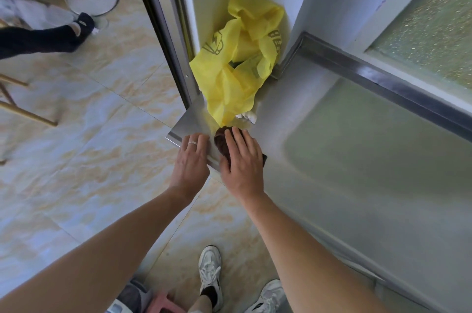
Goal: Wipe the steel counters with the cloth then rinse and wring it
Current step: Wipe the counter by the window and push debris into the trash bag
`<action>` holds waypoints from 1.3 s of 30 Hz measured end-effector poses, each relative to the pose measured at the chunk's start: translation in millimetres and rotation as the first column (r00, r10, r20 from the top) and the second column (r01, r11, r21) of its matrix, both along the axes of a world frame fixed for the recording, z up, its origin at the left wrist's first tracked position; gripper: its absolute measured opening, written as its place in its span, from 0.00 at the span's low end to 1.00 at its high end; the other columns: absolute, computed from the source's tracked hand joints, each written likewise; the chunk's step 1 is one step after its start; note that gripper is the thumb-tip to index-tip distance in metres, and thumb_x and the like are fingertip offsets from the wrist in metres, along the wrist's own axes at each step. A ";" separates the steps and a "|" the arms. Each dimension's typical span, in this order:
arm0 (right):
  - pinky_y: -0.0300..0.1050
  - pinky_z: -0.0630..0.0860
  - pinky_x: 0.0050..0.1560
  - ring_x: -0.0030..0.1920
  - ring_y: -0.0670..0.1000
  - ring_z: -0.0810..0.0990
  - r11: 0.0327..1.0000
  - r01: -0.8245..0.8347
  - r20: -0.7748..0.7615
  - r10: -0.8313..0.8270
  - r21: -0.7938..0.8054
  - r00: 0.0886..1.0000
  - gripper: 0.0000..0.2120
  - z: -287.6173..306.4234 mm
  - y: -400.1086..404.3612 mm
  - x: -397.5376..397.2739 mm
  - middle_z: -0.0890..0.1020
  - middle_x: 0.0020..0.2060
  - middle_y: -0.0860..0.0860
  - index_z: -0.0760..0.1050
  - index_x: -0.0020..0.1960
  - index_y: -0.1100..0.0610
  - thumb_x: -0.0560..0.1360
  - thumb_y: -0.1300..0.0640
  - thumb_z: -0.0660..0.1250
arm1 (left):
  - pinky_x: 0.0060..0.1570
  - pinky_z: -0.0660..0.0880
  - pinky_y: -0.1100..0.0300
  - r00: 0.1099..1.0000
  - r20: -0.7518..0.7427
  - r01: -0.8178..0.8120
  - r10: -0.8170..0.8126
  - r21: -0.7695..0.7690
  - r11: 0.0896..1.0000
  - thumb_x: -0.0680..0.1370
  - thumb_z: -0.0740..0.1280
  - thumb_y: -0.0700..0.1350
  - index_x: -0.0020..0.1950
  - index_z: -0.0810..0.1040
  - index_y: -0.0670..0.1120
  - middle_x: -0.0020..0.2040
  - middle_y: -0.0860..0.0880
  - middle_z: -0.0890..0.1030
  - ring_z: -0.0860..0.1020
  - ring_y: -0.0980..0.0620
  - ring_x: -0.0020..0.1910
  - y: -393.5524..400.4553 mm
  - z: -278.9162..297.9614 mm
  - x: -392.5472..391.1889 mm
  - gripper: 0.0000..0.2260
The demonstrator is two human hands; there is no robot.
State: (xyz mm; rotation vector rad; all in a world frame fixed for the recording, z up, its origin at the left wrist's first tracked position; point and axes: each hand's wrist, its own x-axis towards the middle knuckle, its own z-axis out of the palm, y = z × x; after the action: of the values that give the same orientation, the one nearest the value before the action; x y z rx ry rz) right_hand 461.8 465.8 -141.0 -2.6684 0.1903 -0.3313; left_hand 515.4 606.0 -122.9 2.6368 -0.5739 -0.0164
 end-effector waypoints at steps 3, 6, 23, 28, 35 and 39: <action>0.58 0.62 0.76 0.77 0.57 0.65 0.998 -0.064 0.015 0.064 0.000 0.998 0.25 -2.0 2.1 9.4 0.70 0.76 0.53 0.69 0.77 0.57 0.80 0.56 0.61 | 0.54 0.72 0.52 1.000 -0.012 -0.029 0.029 -0.064 0.998 0.73 0.60 0.27 0.60 0.71 0.41 0.55 0.43 0.73 0.70 0.44 0.53 1.1 1.6 1.6 0.18; 0.58 0.63 0.74 0.76 0.58 0.67 0.988 -0.153 0.039 0.153 -0.004 0.987 0.23 -2.9 3.4 15.8 0.73 0.74 0.52 0.71 0.75 0.55 0.81 0.59 0.59 | 0.58 0.72 0.53 1.000 -0.012 -0.024 0.023 -0.083 0.996 0.71 0.60 0.26 0.65 0.70 0.40 0.58 0.43 0.72 0.70 0.44 0.56 3.8 4.5 1.2 0.23; 0.52 0.67 0.71 0.68 0.53 0.74 0.919 -0.378 0.139 0.363 0.108 0.921 0.26 0.9 -36.0 -37.4 0.80 0.66 0.46 0.81 0.65 0.50 0.73 0.71 0.65 | 0.50 0.75 0.50 0.999 0.020 0.027 -0.033 0.243 0.970 0.72 0.66 0.35 0.52 0.72 0.44 0.53 0.46 0.74 0.74 0.43 0.52 -21.5 17.1 -43.8 0.11; 0.50 0.65 0.73 0.70 0.52 0.73 0.923 -0.369 0.080 0.362 0.107 0.929 0.22 2.8 -70.6 -78.0 0.79 0.67 0.46 0.80 0.66 0.51 0.76 0.66 0.60 | 0.51 0.75 0.51 0.992 0.024 0.116 -0.127 0.275 0.954 0.73 0.65 0.36 0.51 0.72 0.45 0.53 0.46 0.75 0.74 0.44 0.53 -49.9 20.9 -68.3 0.09; 0.48 0.63 0.75 0.70 0.53 0.73 0.953 -0.295 0.003 0.296 0.066 0.955 0.22 5.8 -148.6 -152.9 0.78 0.68 0.47 0.80 0.66 0.50 0.78 0.64 0.58 | 0.53 0.75 0.47 0.971 -0.053 0.240 -0.235 0.271 0.932 0.73 0.59 0.39 0.52 0.77 0.43 0.55 0.44 0.77 0.75 0.41 0.55 -113.4 40.5 -103.3 0.12; 0.52 0.66 0.73 0.71 0.52 0.73 0.972 -0.233 -0.026 0.234 0.023 0.972 0.22 1.1 -199.8 -198.8 0.77 0.70 0.46 0.79 0.67 0.49 0.78 0.65 0.62 | 0.51 0.76 0.46 0.958 -0.047 0.286 -0.283 0.227 0.931 0.75 0.53 0.46 0.50 0.78 0.43 0.52 0.43 0.78 0.77 0.41 0.53 -158.4 50.8 -126.1 0.16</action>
State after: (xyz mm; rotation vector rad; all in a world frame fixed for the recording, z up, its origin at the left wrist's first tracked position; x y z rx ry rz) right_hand 263.0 266.0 -139.9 -2.6416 -0.1112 -0.2143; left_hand 389.2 447.5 -72.2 2.7471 -1.0008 -0.2016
